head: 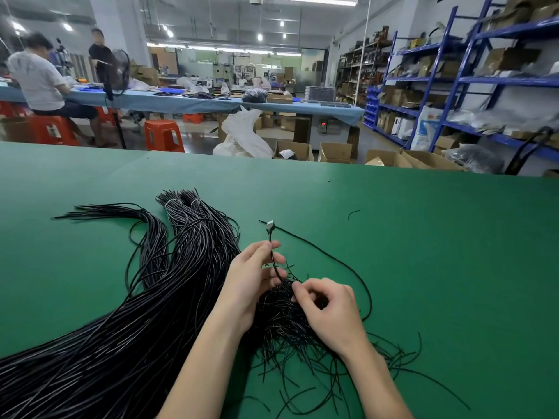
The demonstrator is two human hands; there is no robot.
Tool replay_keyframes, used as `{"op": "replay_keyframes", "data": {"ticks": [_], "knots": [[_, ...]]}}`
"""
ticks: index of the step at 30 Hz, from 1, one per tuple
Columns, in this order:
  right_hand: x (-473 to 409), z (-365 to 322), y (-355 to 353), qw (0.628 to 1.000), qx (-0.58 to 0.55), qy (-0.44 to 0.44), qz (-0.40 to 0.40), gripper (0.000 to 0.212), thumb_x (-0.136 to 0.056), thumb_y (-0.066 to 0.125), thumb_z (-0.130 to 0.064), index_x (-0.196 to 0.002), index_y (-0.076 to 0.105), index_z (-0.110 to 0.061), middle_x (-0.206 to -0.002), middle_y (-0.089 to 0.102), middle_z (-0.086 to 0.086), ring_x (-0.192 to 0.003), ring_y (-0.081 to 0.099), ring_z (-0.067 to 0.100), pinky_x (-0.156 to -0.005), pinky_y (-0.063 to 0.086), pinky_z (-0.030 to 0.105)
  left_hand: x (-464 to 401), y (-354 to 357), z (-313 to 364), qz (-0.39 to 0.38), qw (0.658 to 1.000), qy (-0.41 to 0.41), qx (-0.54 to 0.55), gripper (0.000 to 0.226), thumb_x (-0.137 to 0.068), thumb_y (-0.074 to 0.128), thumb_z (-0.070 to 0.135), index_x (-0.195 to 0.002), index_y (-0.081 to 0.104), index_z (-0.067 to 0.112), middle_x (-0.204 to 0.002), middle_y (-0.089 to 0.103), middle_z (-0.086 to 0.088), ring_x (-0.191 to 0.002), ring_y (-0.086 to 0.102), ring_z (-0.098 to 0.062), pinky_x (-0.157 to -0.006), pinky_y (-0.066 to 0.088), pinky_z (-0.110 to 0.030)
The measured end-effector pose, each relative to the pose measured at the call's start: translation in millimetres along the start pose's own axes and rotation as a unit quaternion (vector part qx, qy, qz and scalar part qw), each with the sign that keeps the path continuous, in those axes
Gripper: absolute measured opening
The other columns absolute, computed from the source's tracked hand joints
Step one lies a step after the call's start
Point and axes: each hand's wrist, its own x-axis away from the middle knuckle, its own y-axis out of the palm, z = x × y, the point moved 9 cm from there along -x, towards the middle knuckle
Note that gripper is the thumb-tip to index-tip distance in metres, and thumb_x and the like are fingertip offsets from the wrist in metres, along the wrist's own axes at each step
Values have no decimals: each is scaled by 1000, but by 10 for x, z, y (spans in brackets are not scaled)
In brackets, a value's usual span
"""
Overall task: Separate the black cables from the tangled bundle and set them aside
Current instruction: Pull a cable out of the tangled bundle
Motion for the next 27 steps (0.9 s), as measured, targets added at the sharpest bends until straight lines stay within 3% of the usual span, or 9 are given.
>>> {"op": "replay_keyframes", "data": {"ticks": [4,6,10,13,17,20,23,27], "knots": [[66,-31,-57,1000,22,-2,10,46,-89,52,-63,-69,67,-25,-63,61,-6,-69,58,14,-63,49,37,-27,14,-28,9,1000,4,-9,21,-106,46,24,-118,62,21,-61,59,4,-52,58,-13,-54,45,-23],[120,-60,-90,999,45,3,19,45,-89,50,-65,-71,68,-28,-65,60,-10,-72,59,11,-64,48,32,-44,-1,-29,18,1000,12,-17,20,-106,46,21,-116,63,24,-66,63,4,-52,58,-12,-54,45,-23],[242,-155,-109,998,63,-4,29,31,-88,53,-62,-81,70,-38,-79,63,-23,-86,63,4,-73,50,25,-117,-52,-39,36,999,17,-19,18,-99,56,7,-111,67,14,-87,67,-3,-64,61,-13,-57,50,-21],[270,-218,-120,996,75,-24,38,22,-84,60,-57,-86,73,-39,-91,63,-31,-93,61,3,-82,48,24,-190,-23,-66,37,999,10,-11,19,-97,55,0,-105,70,9,-79,59,-4,-59,53,-11,-56,46,-21],[248,-196,-126,993,103,-33,47,2,-86,75,-38,-86,74,-36,-78,62,-31,-89,59,2,-81,50,32,-266,84,-102,24,999,0,29,25,-105,49,18,-104,72,9,-71,50,4,-52,39,-7,-47,33,-19],[217,-224,-182,993,92,-34,58,13,-88,65,-49,-82,70,-38,-77,63,-26,-82,60,3,-73,50,25,-285,73,-35,47,998,24,27,21,-103,54,20,-96,71,11,-69,46,4,-49,39,-6,-44,33,-18],[138,-132,-282,998,48,10,26,28,-84,61,-64,-76,68,-38,-71,65,-19,-67,62,4,-58,49,20,-277,-37,172,84,994,73,3,14,-100,59,16,-95,71,9,-66,45,4,-47,39,-6,-42,33,-17],[-52,-22,-486,991,97,56,-77,18,-80,70,-64,-81,71,-46,-66,64,-23,-65,56,-4,-61,42,20,-243,-155,468,94,975,149,-139,15,-97,65,24,-91,77,16,-63,46,5,-50,37,-10,-48,30,-23]]}}
